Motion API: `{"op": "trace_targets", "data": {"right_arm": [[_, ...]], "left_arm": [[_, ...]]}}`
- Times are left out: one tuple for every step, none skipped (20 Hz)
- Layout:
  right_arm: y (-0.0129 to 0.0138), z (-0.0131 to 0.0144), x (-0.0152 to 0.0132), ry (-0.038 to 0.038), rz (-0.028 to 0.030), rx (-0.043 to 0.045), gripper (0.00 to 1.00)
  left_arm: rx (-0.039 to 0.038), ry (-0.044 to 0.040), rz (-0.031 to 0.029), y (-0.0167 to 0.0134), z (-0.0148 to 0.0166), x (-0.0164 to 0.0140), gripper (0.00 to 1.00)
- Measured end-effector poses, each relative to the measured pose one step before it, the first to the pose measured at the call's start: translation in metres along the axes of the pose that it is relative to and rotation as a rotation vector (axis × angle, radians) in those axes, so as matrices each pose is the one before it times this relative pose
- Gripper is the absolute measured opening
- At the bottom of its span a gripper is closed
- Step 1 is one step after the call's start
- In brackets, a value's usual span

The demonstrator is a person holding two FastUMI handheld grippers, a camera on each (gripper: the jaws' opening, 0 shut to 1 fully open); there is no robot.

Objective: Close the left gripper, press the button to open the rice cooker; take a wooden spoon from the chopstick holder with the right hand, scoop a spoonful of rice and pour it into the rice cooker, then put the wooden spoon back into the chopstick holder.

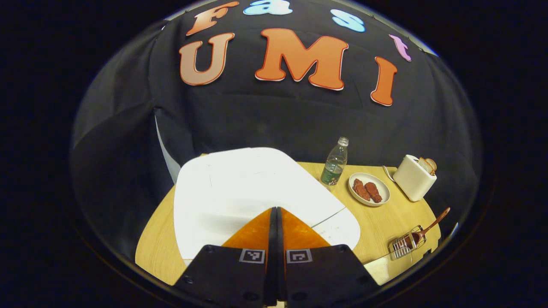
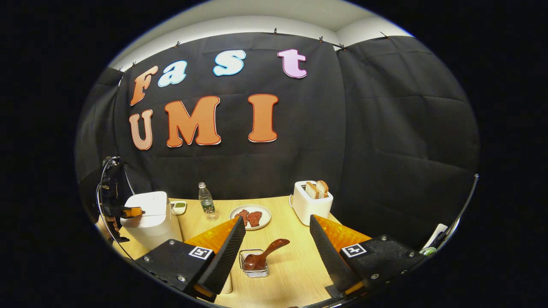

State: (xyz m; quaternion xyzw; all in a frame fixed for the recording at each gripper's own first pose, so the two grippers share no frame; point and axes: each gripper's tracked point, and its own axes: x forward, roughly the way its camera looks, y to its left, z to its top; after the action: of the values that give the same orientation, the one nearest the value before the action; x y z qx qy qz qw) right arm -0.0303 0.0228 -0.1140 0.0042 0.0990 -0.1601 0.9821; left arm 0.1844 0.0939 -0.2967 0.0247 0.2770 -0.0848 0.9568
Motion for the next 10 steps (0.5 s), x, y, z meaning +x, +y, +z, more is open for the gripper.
{"op": "trace_targets", "data": {"right_arm": [[0.00034,-0.00184,0.00014,0.00571,0.00082,0.00045,0.94],[0.00050,-0.00131,0.00064,0.00376,0.00212,0.00192,0.94],[0.00095,-0.00202,0.00022,0.00103,0.00327,0.00303,0.94],[0.00129,-0.00017,0.00079,0.00190,0.00263,0.00272,0.94],[0.00131,-0.00036,-0.00005,0.00246,0.00539,0.00004,0.94],[0.00105,-0.00047,-0.00095,-0.00308,0.00244,-0.00283,0.94],[-0.00182,0.00203,-0.00070,-0.00787,-0.00229,-0.00283,0.94],[-0.00109,0.00213,-0.00006,-0.00738,-0.00117,0.00083,0.94],[0.00053,0.00182,-0.00078,-0.00460,0.00196,0.00472,0.94],[0.00019,0.00249,-0.00043,-0.00415,0.00276,0.00517,0.94]], "left_arm": [[-0.01602,0.02825,-0.00930,-0.00102,-0.00356,0.00202,0.05],[-0.02418,0.01622,-0.00518,-0.00113,-0.00170,-0.00070,0.05],[-0.02342,-0.00225,-0.00329,0.00032,0.00269,-0.00021,0.05],[-0.00555,-0.00239,0.00061,0.00151,0.00243,-0.00133,0.05],[0.00614,-0.00874,0.00920,0.00109,0.00272,-0.00382,0.05],[0.00687,-0.01674,0.00742,-0.00075,0.00406,-0.00728,0.05],[-0.00116,-0.04911,0.00581,0.00010,0.01496,-0.00920,0.05],[-0.00727,-0.04637,0.00628,0.00103,0.01745,-0.01078,0.05],[-0.00629,-0.05189,0.01178,0.00302,0.02254,-0.01392,0.02],[-0.00174,-0.04385,0.00964,0.00248,0.01951,-0.01055,0.05]]}}
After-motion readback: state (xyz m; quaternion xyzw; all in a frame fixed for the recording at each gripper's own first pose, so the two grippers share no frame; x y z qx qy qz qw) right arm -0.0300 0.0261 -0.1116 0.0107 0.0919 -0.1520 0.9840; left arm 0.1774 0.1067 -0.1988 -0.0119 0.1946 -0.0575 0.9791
